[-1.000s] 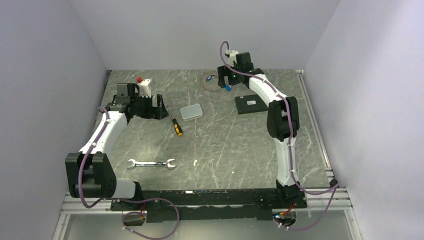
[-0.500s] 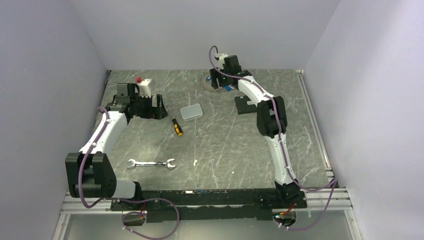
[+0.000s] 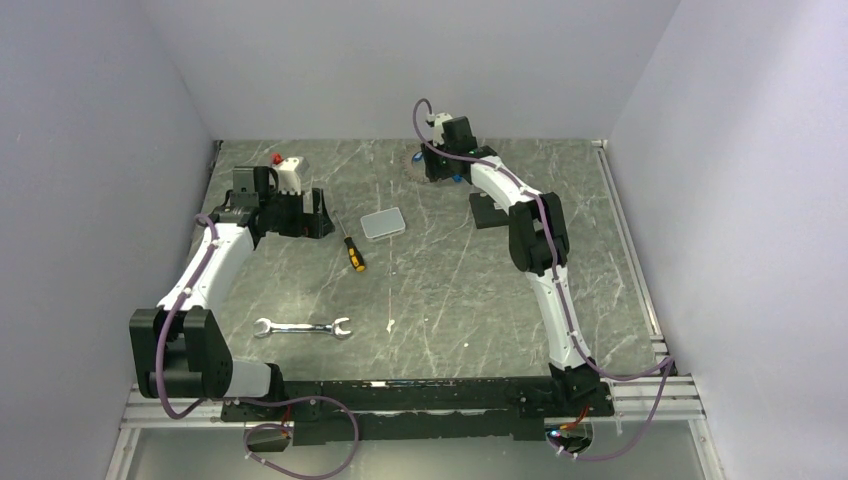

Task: Remove the keys from the keyring

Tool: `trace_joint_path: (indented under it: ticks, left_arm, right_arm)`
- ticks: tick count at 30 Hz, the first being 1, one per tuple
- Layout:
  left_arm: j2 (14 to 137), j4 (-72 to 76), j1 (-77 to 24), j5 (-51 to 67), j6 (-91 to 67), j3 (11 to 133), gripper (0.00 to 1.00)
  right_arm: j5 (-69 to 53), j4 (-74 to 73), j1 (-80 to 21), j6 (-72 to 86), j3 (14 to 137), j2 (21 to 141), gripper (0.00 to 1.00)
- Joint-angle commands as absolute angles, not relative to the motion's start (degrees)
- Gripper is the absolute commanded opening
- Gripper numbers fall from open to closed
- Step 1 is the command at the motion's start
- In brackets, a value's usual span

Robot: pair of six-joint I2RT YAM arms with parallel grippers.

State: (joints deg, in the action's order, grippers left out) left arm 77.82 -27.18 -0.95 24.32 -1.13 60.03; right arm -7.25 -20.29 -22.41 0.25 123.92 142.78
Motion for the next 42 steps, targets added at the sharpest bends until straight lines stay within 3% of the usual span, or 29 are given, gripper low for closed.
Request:
trace_joint_path:
  ticks: [1, 13, 18, 24, 27, 42]
  left_arm:
    - [75.9, -25.6, -1.0, 24.5, -1.4, 61.6, 1.0]
    - [76.4, -25.5, -1.0, 24.5, -1.4, 61.5, 0.99]
    - [76.6, -25.6, -1.1, 24.5, -1.4, 61.6, 0.99]
    - [76.7, -25.7, -1.1, 24.7, -1.2, 61.7, 1.0]
    - [76.8, -26.0, -1.0, 25.7, -1.1, 61.8, 1.0]
    - [76.1, -26.2, -1.0, 27.5, -0.7, 61.6, 0.99]
  right_arm:
    - [-5.3, -17.2, -22.3, 0.8, 124.3, 143.9, 0.51]
    - [-3.2, -16.4, -22.7, 0.5, 124.3, 145.9, 0.46]
    - [-2.5, -16.5, -22.7, 0.5, 123.8, 145.7, 0.35]
    - [-1.3, -18.4, -22.6, -1.5, 123.5, 143.7, 0.08]
    - [-1.0, -19.1, -22.7, -2.3, 122.2, 141.8, 0.0]
    - [-6.8, -22.2, -22.1, -3.8, 111.5, 125.9, 0.0]
